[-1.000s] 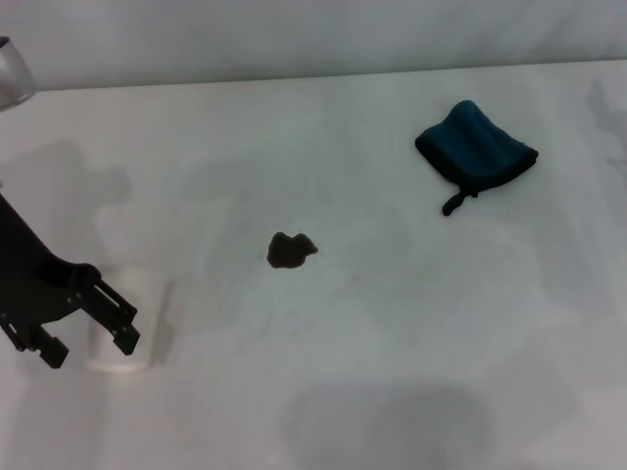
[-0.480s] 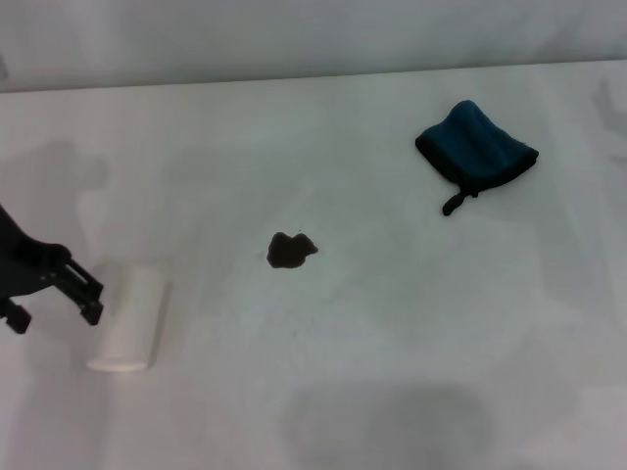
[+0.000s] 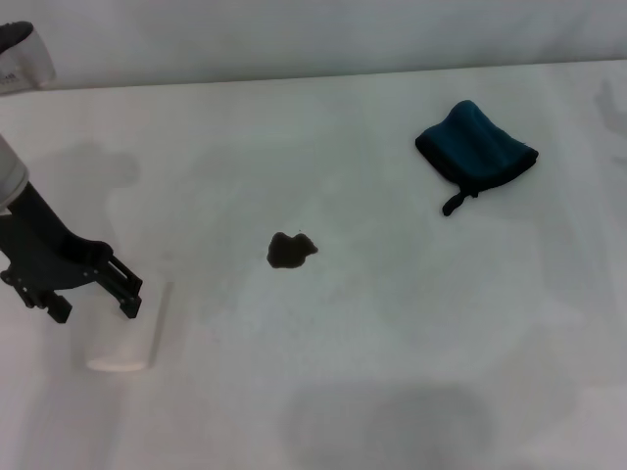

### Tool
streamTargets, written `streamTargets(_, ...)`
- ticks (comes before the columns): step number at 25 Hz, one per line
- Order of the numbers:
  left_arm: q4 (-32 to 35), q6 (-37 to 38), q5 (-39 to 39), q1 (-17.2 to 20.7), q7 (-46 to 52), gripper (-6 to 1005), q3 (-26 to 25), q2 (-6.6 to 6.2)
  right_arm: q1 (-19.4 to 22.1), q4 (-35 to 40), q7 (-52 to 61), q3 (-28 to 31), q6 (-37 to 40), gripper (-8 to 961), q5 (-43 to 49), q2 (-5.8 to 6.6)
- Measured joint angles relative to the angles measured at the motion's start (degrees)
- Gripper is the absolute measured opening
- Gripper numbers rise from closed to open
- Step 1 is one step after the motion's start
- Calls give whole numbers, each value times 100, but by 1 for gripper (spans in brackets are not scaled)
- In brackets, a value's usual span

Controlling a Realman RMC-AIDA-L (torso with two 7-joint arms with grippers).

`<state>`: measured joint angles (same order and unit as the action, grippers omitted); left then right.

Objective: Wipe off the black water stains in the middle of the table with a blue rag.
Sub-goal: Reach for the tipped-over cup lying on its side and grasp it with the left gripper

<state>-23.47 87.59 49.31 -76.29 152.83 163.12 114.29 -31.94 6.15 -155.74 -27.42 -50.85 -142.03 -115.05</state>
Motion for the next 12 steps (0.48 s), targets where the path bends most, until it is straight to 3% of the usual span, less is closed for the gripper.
streamTargets(12,23,-555,-526,347,-136,885,0,116,27,4,0,45,94,870,0,17)
